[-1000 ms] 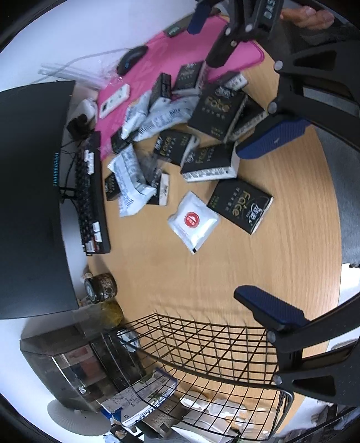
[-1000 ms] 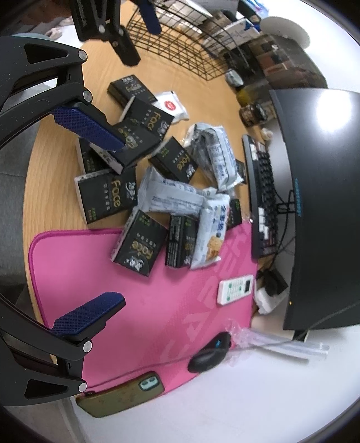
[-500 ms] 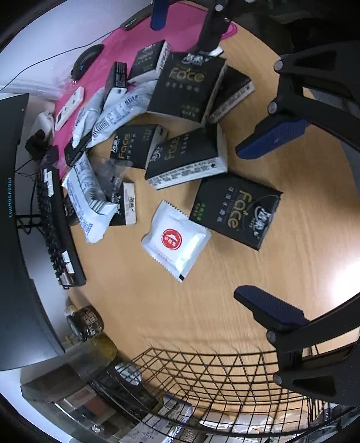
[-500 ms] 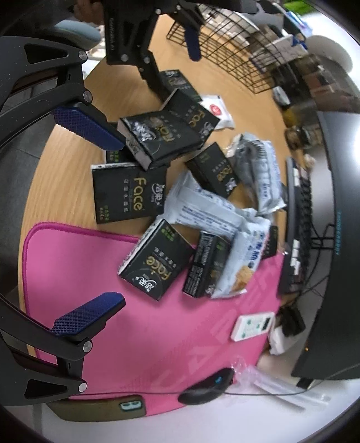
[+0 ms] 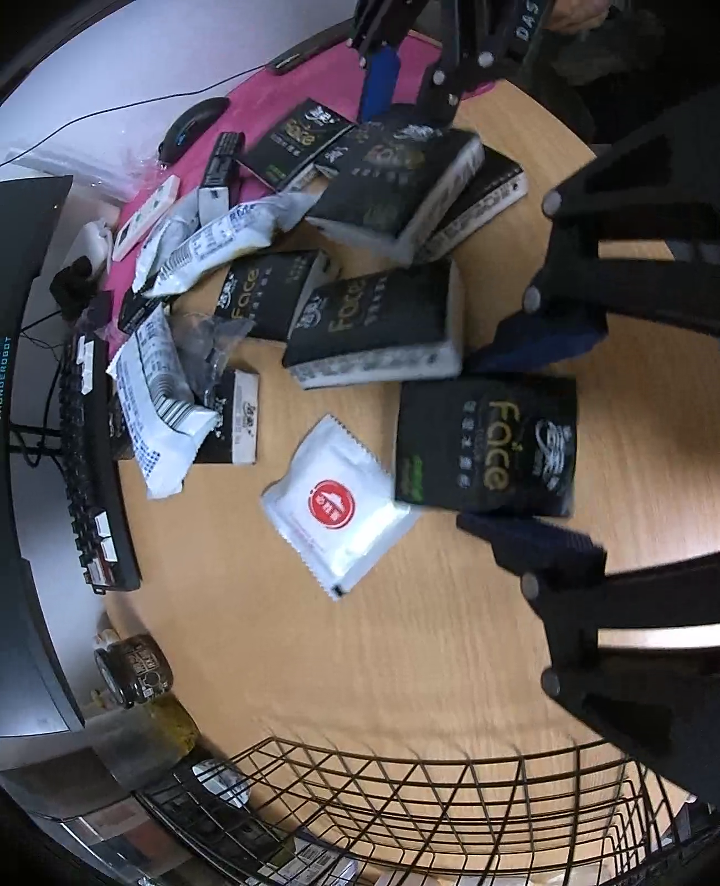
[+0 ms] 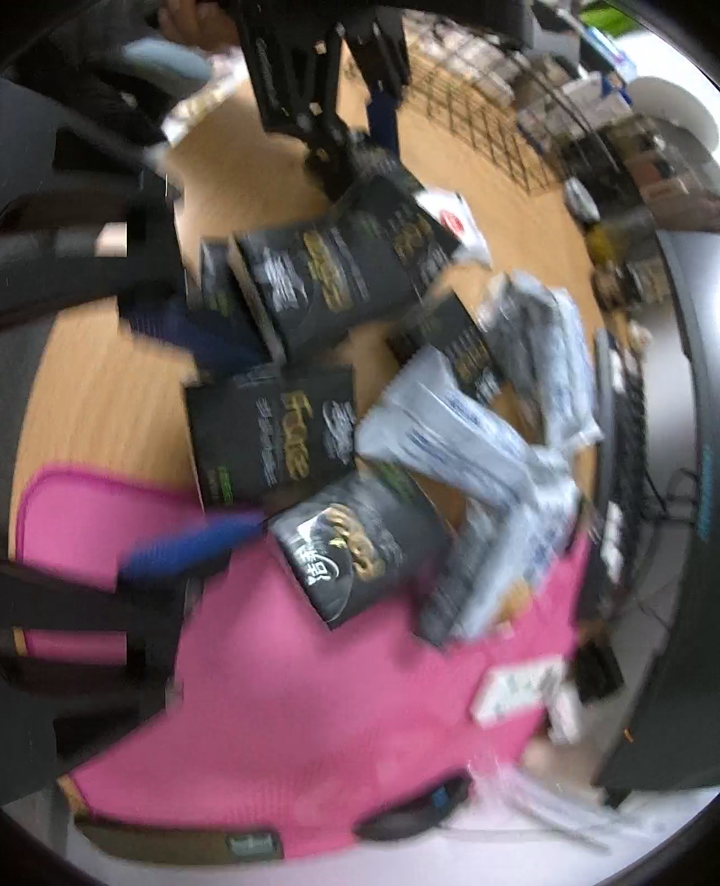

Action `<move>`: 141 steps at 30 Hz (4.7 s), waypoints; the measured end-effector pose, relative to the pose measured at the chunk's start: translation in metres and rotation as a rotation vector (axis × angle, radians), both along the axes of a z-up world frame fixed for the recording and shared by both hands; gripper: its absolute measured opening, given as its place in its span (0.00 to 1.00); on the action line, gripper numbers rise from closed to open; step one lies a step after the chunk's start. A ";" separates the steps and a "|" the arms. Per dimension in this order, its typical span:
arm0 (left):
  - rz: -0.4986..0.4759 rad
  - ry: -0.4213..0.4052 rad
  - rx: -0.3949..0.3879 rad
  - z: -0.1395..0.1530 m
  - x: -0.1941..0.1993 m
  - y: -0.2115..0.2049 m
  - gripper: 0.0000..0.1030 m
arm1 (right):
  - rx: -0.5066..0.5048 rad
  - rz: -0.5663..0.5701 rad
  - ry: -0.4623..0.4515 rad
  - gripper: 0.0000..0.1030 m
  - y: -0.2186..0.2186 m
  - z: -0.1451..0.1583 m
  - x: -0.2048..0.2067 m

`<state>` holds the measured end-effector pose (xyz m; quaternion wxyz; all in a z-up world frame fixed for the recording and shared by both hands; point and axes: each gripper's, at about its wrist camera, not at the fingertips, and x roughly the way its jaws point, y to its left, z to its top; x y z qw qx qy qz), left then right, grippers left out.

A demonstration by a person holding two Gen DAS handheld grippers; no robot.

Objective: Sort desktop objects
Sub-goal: 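Grasp a black Face tissue pack with each gripper from the pile, then lift both held tissue packs and carry them toward the wire basket, then lower both packs into the wire basket and open both grippers, then move both grippers back over the pile on the desk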

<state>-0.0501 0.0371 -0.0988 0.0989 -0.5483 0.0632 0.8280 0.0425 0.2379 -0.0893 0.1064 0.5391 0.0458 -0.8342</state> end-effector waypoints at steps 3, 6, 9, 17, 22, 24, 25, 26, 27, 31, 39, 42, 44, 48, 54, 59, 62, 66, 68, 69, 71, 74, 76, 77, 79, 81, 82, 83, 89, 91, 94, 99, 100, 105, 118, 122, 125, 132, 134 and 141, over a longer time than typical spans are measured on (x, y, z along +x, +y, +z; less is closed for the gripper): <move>0.003 -0.015 -0.003 0.000 0.004 0.002 0.51 | 0.027 0.003 0.002 0.45 -0.003 -0.001 0.002; 0.013 -0.027 -0.014 0.001 0.008 0.003 0.51 | 0.003 -0.002 -0.023 0.45 0.002 0.000 0.003; 0.017 -0.009 -0.029 0.004 0.009 0.006 0.56 | 0.009 -0.004 -0.022 0.47 0.000 0.000 0.005; 0.027 0.000 -0.054 0.002 0.006 0.005 0.60 | 0.049 -0.022 0.019 0.48 -0.006 -0.002 0.005; 0.016 0.007 -0.053 0.001 0.005 0.009 0.60 | 0.023 -0.039 0.022 0.48 -0.002 -0.003 0.003; 0.014 0.009 -0.053 0.001 0.005 0.009 0.60 | 0.032 -0.037 0.025 0.48 -0.003 -0.003 0.003; 0.014 0.010 -0.051 0.001 0.005 0.009 0.60 | 0.037 -0.039 0.026 0.48 -0.004 -0.003 0.003; 0.015 0.011 -0.050 0.001 0.005 0.009 0.60 | 0.041 -0.040 0.027 0.48 -0.005 -0.003 0.004; 0.015 0.013 -0.047 0.001 0.005 0.010 0.60 | 0.045 -0.039 0.028 0.47 -0.005 -0.004 0.004; -0.001 0.010 -0.037 0.001 0.006 0.011 0.59 | 0.045 -0.038 0.025 0.45 -0.006 -0.003 0.004; -0.010 -0.003 -0.014 0.001 0.006 0.011 0.51 | 0.039 -0.041 0.021 0.45 -0.006 -0.003 0.005; -0.015 -0.004 -0.020 0.002 0.007 0.012 0.51 | 0.028 -0.044 0.012 0.45 -0.004 -0.003 0.005; -0.014 0.000 -0.020 0.004 0.008 0.010 0.51 | 0.024 -0.045 0.009 0.45 -0.004 -0.002 0.006; -0.007 0.016 -0.015 0.013 0.011 0.007 0.51 | 0.023 -0.055 0.021 0.45 -0.003 0.003 0.008; -0.004 0.056 0.002 0.031 0.018 0.000 0.51 | 0.016 -0.071 0.045 0.45 -0.001 0.017 0.013; 0.010 0.102 0.019 0.051 0.029 -0.008 0.51 | 0.011 -0.068 0.075 0.45 -0.007 0.031 0.014; 0.028 0.151 0.040 0.075 0.036 -0.017 0.51 | -0.014 -0.043 0.103 0.45 -0.017 0.048 0.011; 0.099 0.284 0.068 0.127 0.056 -0.049 0.51 | -0.045 0.057 0.169 0.45 -0.054 0.085 0.008; 0.144 0.339 0.075 0.146 0.064 -0.071 0.51 | -0.063 0.130 0.215 0.45 -0.082 0.105 0.007; 0.189 0.365 0.076 0.156 0.068 -0.089 0.51 | -0.071 0.159 0.231 0.45 -0.094 0.112 0.007; 0.253 0.386 0.076 0.164 0.072 -0.115 0.51 | -0.101 0.249 0.261 0.45 -0.132 0.130 0.004; 0.383 0.408 0.076 0.172 0.075 -0.168 0.51 | -0.128 0.349 0.286 0.45 -0.182 0.143 0.000; 0.427 0.400 0.073 0.169 0.076 -0.190 0.51 | -0.136 0.418 0.296 0.45 -0.220 0.148 -0.003; 0.456 0.389 0.071 0.165 0.074 -0.201 0.51 | -0.135 0.444 0.289 0.45 -0.237 0.146 -0.005; 0.492 0.355 0.073 0.152 0.068 -0.223 0.51 | -0.134 0.485 0.253 0.45 -0.269 0.138 -0.015; 0.507 0.319 0.074 0.138 0.065 -0.237 0.51 | -0.124 0.510 0.230 0.45 -0.293 0.128 -0.022; 0.512 0.308 0.075 0.133 0.063 -0.239 0.51 | -0.115 0.517 0.217 0.45 -0.304 0.122 -0.025; 0.520 0.293 0.077 0.128 0.061 -0.244 0.50 | -0.105 0.519 0.206 0.45 -0.311 0.116 -0.027; 0.558 0.254 0.069 0.109 0.060 -0.262 0.51 | -0.035 0.527 0.210 0.45 -0.338 0.099 -0.030; 0.565 0.242 0.068 0.108 0.058 -0.263 0.51 | -0.028 0.532 0.209 0.45 -0.342 0.097 -0.033; 0.574 0.225 0.075 0.103 0.055 -0.265 0.51 | -0.021 0.535 0.202 0.45 -0.344 0.096 -0.036; 0.595 0.222 0.075 0.101 0.054 -0.269 0.67 | -0.031 0.531 0.230 0.46 -0.340 0.098 -0.034; 0.595 0.226 0.080 0.102 0.054 -0.269 0.69 | -0.033 0.526 0.237 0.46 -0.338 0.100 -0.033; 0.583 0.227 0.086 0.106 0.054 -0.263 0.70 | -0.047 0.496 0.246 0.50 -0.323 0.108 -0.034; 0.351 0.325 0.116 0.155 0.076 -0.162 0.70 | -0.051 0.308 0.279 0.51 -0.199 0.131 -0.024; 0.240 0.308 0.124 0.152 0.072 -0.118 0.70 | -0.040 0.211 0.242 0.54 -0.146 0.118 -0.022; 0.180 0.277 0.125 0.141 0.062 -0.085 0.70 | -0.038 0.148 0.198 0.54 -0.113 0.100 -0.021; 0.054 0.153 0.098 0.096 0.036 -0.017 0.70 | -0.010 0.044 0.081 0.54 -0.058 0.046 -0.016; 0.054 0.140 0.097 0.090 0.032 -0.014 0.70 | -0.021 0.057 0.059 0.54 -0.054 0.037 -0.013; 0.045 0.079 0.069 0.066 0.017 -0.003 0.70 | 0.005 0.085 0.046 0.54 -0.062 0.019 -0.014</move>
